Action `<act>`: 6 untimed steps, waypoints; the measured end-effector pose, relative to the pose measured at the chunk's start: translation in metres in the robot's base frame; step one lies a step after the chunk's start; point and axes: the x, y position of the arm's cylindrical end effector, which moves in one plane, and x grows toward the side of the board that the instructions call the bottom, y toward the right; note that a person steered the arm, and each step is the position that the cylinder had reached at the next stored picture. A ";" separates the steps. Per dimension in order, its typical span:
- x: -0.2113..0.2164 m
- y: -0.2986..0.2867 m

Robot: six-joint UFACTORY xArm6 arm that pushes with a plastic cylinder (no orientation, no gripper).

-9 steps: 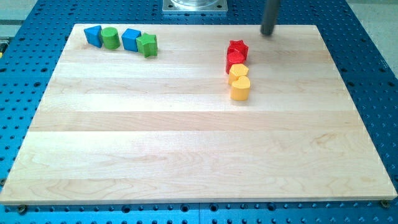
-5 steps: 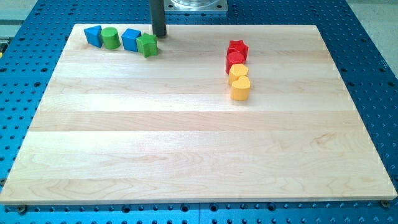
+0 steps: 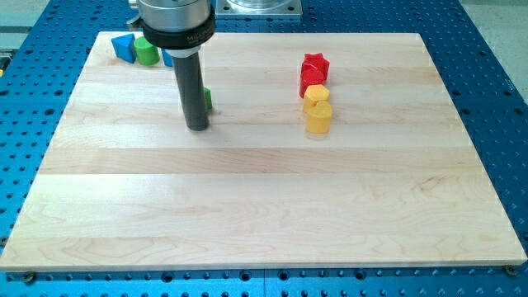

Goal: Move the green star to the bottom of the yellow heart

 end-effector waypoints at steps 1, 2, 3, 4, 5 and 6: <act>-0.031 -0.039; -0.043 0.012; -0.055 0.073; -0.090 0.078; -0.090 0.112; -0.057 0.125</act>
